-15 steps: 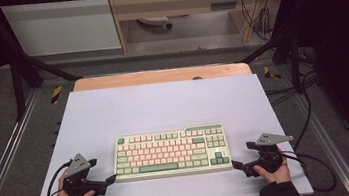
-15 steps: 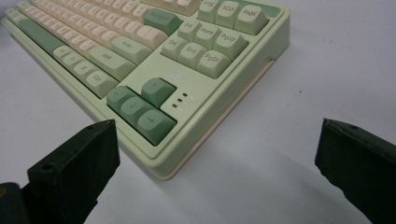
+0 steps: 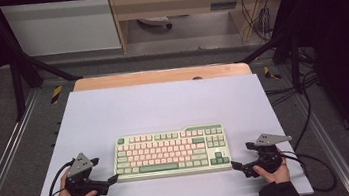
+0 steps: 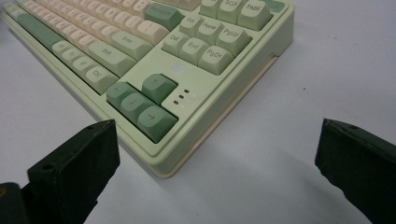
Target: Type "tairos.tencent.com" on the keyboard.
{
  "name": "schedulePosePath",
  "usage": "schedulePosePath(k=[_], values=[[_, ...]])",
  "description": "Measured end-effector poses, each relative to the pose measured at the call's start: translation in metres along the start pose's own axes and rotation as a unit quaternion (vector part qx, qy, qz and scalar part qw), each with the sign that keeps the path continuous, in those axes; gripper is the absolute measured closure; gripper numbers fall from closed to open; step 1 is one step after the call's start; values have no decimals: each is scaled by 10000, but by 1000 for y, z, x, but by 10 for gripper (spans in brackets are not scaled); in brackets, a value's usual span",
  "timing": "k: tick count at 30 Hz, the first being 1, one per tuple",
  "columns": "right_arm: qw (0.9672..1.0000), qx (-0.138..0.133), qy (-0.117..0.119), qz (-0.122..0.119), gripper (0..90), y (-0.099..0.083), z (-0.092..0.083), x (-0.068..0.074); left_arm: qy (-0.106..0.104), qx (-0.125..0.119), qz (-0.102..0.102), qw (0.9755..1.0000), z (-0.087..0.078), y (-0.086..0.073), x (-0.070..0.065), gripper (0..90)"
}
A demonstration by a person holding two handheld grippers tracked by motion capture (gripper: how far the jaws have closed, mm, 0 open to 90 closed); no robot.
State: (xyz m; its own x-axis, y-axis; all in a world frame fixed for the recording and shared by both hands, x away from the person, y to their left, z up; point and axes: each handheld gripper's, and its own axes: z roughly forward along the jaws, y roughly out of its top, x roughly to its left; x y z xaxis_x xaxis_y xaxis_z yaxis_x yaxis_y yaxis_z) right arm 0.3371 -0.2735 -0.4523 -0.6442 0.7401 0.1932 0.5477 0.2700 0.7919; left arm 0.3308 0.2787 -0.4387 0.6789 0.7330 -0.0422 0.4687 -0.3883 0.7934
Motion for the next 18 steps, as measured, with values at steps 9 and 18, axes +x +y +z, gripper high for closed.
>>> schedulePosePath(k=[9,18], values=[[10000,7,3,-15,4,0,-1,0,34,-35,-96,9999,1,7,-5,50],[10000,19,-10,-20,4,0,0,0,-8,-110,-158,9998,1,14,-10,85]])
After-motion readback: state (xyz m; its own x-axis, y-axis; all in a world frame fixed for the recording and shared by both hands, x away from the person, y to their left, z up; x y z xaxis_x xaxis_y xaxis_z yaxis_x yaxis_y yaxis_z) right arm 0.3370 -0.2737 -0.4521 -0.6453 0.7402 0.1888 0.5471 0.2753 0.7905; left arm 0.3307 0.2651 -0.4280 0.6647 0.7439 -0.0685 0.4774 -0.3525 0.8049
